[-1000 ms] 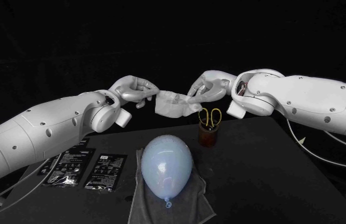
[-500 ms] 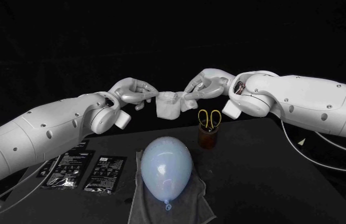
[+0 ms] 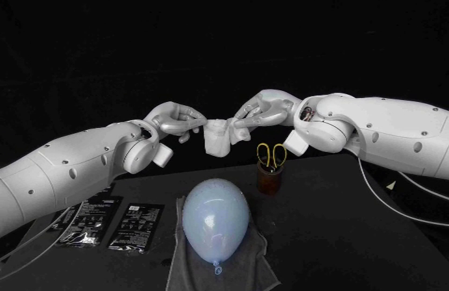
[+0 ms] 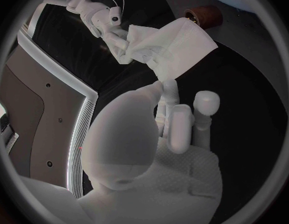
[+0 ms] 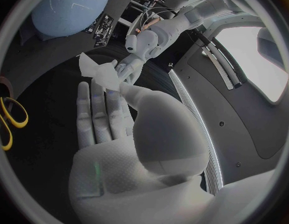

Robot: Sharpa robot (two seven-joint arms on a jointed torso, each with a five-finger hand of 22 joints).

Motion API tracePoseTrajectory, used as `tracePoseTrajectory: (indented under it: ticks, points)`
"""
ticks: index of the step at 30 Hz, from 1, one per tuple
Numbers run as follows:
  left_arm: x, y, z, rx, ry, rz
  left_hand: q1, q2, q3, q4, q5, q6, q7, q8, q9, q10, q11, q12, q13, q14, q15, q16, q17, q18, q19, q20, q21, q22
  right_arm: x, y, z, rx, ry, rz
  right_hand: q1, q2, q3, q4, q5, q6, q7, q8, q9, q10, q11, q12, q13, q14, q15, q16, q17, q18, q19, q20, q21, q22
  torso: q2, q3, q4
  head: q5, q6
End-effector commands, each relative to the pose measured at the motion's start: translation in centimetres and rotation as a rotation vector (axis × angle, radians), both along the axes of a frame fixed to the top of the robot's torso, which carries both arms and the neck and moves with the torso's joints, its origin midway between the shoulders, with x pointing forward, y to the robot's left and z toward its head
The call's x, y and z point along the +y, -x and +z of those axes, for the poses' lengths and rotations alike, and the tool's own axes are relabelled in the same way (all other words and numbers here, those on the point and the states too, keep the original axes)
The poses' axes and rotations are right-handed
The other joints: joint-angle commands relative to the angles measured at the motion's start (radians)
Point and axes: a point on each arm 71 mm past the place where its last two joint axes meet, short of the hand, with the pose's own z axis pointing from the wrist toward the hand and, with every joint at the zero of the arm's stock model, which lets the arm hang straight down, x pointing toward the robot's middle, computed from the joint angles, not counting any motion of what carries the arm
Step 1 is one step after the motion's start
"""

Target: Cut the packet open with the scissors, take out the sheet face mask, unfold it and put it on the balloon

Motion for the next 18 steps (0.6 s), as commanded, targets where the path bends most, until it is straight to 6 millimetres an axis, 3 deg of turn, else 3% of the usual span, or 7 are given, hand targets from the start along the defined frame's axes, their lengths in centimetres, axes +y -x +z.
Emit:
tracePoseTrajectory:
  ticks: [1,9,11,12,13,16,18]
  points:
    - [-0.08,-0.07,0.13,-0.001,0.013,0.011,-0.005,0.002,0.004,-0.002,0.003,0.006,-0.005,0.006,0.003,-0.003,-0.002,-0.005,-0.002,0.001,0.005,-0.004,-0.002,-0.003,-0.008,0.002,-0.005,-0.001,0.29,0.11,-0.04,0.046,-0.03,0.029,0.001,0.011,0.003,-0.005,0.003,0.005,0.002,0.003,0.046,0.0,-0.003,0.0,0.001,0.004,-0.001,-0.002,0.002,0.01,-0.006,-0.003,0.006,0.002,0.0,0.0007,0.0003,0.0,-0.002]
    - [-0.18,0.01,-0.09,0.023,-0.001,-0.001,-0.03,-0.016,0.011,0.01,0.002,-0.061,0.03,-0.041,-0.023,-0.041,0.023,-0.042,-0.02,-0.033,0.024,-0.036,-0.068,0.01,-0.069,0.011,-0.045,-0.071,0.37,-0.01,0.01,0.055,-0.053,0.021,0.0,0.012,0.005,-0.007,0.003,0.004,0.002,0.003,0.047,-0.001,-0.003,-0.001,0.0,0.004,-0.001,-0.002,0.002,0.01,-0.007,-0.004,0.007,0.003,-0.001,0.0,0.0014,0.001,0.0]
    - [-0.21,-0.01,-0.14,0.027,-0.003,-0.001,-0.039,-0.03,0.025,0.018,0.003,-0.101,0.052,-0.077,-0.046,-0.09,0.045,-0.1,-0.056,-0.117,0.046,-0.115,-0.212,0.033,-0.189,0.028,-0.129,-0.209,0.42,-0.03,0.01,0.061,-0.061,0.019,0.0,0.012,0.005,-0.007,0.003,0.004,0.002,0.003,0.047,-0.001,-0.003,-0.001,0.0,0.004,-0.001,-0.002,0.002,0.01,-0.007,-0.004,0.007,0.003,-0.001,-0.0003,0.0004,0.0,0.001]
    - [-0.22,-0.02,-0.16,0.028,-0.004,-0.001,-0.039,-0.03,0.025,0.018,0.003,-0.101,0.052,-0.077,-0.046,-0.09,0.045,-0.1,-0.056,-0.117,0.046,-0.115,-0.212,0.033,-0.189,0.028,-0.129,-0.209,0.43,-0.04,0.01,0.064,-0.064,0.018,0.0,0.012,0.005,-0.007,0.003,0.004,0.002,0.003,0.047,-0.001,-0.003,-0.001,0.0,0.004,-0.001,-0.002,0.002,0.01,-0.007,-0.004,0.007,0.003,-0.001,-0.0004,0.0003,0.0,0.001]
    - [-0.23,-0.03,-0.18,0.029,-0.005,-0.001,-0.043,-0.037,0.031,0.022,0.004,-0.118,0.06,-0.092,-0.057,-0.11,0.055,-0.135,-0.082,-0.2,0.056,-0.192,-0.336,0.046,-0.266,0.038,-0.189,-0.291,0.44,-0.04,0.01,0.068,-0.068,0.018,0.0,0.012,0.005,-0.007,0.003,0.004,0.002,0.003,0.047,-0.001,-0.003,-0.001,0.0,0.004,-0.001,-0.002,0.002,0.01,-0.007,-0.004,0.007,0.003,-0.001,-0.0005,0.0002,0.0,0.001]
    - [-0.27,-0.14,-0.31,0.034,-0.009,0.003,-0.049,-0.047,0.038,0.025,0.003,-0.135,0.069,-0.107,-0.074,-0.142,0.074,-0.207,-0.139,-0.389,0.074,-0.372,-0.563,0.043,-0.322,0.061,-0.264,-0.328,0.48,-0.1,-0.02,0.086,-0.084,0.01,-0.001,0.013,0.005,-0.008,0.003,0.004,0.002,0.003,0.047,0.0,-0.003,-0.001,0.0,0.005,-0.001,-0.002,0.002,0.01,-0.007,-0.004,0.008,0.004,0.0,-0.0008,0.0006,0.001,0.002]
    - [-0.3,-0.23,-0.46,0.039,-0.012,0.006,-0.057,-0.052,0.039,0.03,0.003,-0.155,0.08,-0.116,-0.087,-0.169,0.088,-0.269,-0.189,-0.465,0.092,-0.463,-0.616,0.041,-0.361,0.082,-0.338,-0.37,0.48,-0.17,-0.08,0.103,-0.093,-0.002,-0.002,0.014,0.006,-0.008,0.003,0.004,0.002,0.003,0.047,0.0,-0.003,-0.001,0.0,0.006,-0.001,-0.002,0.003,0.01,-0.006,-0.004,0.009,0.005,0.0,-0.0005,0.0005,0.001,0.002]
